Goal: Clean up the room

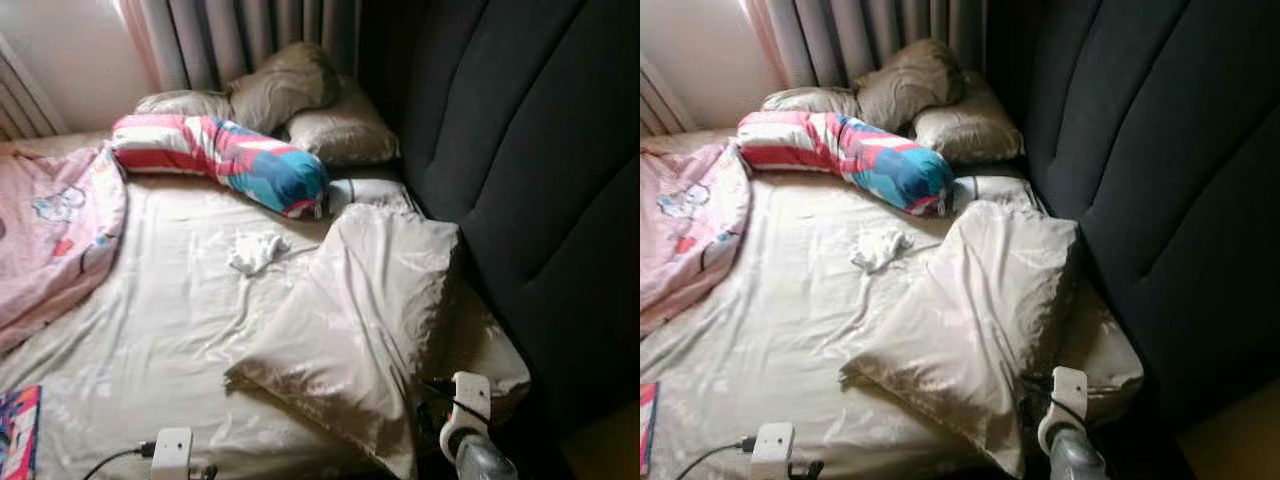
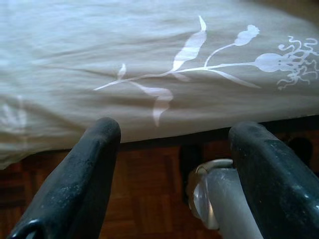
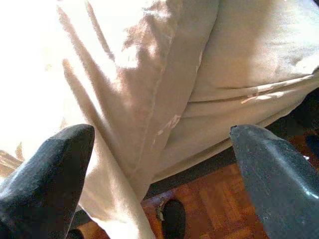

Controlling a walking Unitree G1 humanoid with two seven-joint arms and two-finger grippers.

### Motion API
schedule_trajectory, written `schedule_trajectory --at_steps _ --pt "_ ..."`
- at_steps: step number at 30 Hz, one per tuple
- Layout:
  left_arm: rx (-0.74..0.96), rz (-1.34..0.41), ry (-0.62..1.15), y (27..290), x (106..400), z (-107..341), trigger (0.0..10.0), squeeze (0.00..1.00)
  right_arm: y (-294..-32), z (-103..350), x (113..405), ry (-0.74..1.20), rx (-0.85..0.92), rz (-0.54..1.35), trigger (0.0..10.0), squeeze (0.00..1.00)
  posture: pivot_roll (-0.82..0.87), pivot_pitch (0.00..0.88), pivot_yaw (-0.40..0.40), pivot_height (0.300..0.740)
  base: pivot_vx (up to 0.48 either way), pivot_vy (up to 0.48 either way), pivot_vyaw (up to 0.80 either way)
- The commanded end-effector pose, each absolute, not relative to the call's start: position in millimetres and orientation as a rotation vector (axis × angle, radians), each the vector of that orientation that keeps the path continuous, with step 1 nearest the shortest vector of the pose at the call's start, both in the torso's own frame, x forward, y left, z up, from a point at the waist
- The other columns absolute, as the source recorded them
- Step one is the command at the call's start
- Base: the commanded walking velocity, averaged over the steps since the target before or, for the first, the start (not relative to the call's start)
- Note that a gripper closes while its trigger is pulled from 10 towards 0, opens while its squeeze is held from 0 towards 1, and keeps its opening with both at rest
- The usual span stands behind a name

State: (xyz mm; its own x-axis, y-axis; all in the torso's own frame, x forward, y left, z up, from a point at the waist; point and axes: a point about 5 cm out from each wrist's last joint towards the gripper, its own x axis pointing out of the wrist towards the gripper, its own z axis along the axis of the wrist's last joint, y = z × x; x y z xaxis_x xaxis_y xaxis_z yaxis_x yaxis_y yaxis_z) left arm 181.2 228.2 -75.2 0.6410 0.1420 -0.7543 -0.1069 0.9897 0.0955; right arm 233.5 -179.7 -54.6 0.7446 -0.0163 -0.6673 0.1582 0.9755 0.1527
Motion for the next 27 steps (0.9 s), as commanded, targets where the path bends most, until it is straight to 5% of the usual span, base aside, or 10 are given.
schedule_trajectory --at_steps 1,27 --pt "0.035 0.147 0.89 227.6 175.5 -78.5 10.0 0.0 -184.2 -55.3 231.7 0.729 0.195 -0.106 10.0 0.0 0.08 0.066 -0.016 0.74 0.0 0.0 0.0" --pt "0.031 0.151 0.89 227.4 175.5 -78.6 10.0 0.0 -182.4 -52.1 236.5 0.712 0.191 -0.085 10.0 0.0 0.08 0.048 -0.023 0.74 0.0 0.0 0.06"
